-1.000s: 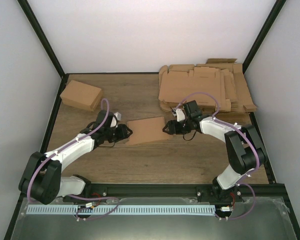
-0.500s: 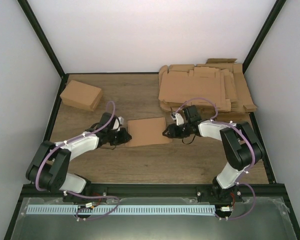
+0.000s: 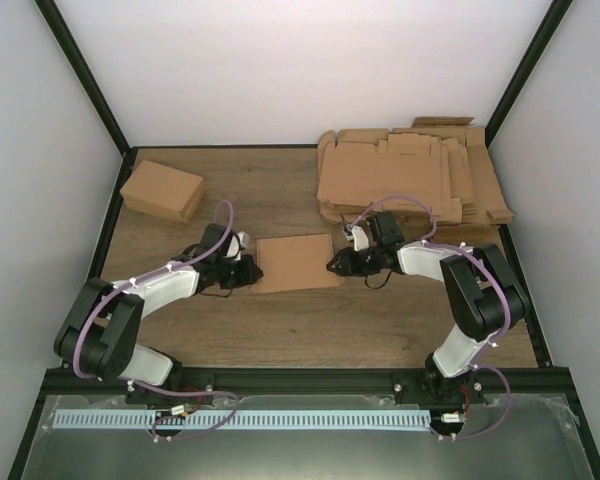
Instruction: Fold the paper box
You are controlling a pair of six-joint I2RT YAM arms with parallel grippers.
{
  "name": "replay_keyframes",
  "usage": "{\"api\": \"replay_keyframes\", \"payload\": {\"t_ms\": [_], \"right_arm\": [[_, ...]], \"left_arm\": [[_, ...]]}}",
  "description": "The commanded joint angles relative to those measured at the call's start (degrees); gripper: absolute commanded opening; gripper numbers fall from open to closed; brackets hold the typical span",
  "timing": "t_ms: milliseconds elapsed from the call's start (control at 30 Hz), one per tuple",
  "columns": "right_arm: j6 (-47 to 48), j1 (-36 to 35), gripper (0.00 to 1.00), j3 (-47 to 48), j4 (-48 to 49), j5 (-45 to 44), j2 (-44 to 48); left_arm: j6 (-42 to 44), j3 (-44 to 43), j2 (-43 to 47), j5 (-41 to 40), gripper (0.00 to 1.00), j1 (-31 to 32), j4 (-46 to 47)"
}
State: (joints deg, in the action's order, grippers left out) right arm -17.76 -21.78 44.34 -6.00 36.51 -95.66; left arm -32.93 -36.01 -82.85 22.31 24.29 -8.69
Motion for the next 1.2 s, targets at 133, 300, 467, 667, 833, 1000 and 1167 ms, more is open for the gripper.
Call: {"api": "replay_keyframes", "payload": {"t_ms": [133, 300, 467, 667, 833, 1000, 1167], "right_arm": [[2.73, -0.44, 0.42, 0.88, -4.49, -5.46, 1.12], [2.32, -0.4, 0.52, 2.25, -6.14, -5.87, 4.34], [0.33, 0.83, 0.58, 0.84, -3.58, -2.32, 6.02], [-0.81, 3.27, 0.48, -2.89, 0.29, 3.32, 4.61], [-0.3, 3.34, 0.41, -5.82, 2.89, 3.53, 2.11], [0.19, 3.31, 0.33, -7.11, 4.18, 3.27, 0.22], [1.68, 3.25, 0.23, -6.94, 3.57, 1.3, 0.01]], "left_arm": [[3.42, -2.46, 1.11, -6.52, 0.34, 0.25, -8.51], [4.63, -5.79, 4.0, -7.0, 0.46, 0.21, -11.99], [4.97, -4.51, 2.72, -3.53, 0.48, -1.14, -8.89], [4.43, -1.96, -0.63, 1.93, 0.43, -1.79, -2.74], [4.98, -0.91, -4.39, 5.0, 0.34, -1.81, 0.32], [5.93, -0.08, -6.57, 4.82, 0.12, -1.8, 0.74], [6.88, -0.63, -7.01, 5.02, 0.11, -1.8, 0.06]]}}
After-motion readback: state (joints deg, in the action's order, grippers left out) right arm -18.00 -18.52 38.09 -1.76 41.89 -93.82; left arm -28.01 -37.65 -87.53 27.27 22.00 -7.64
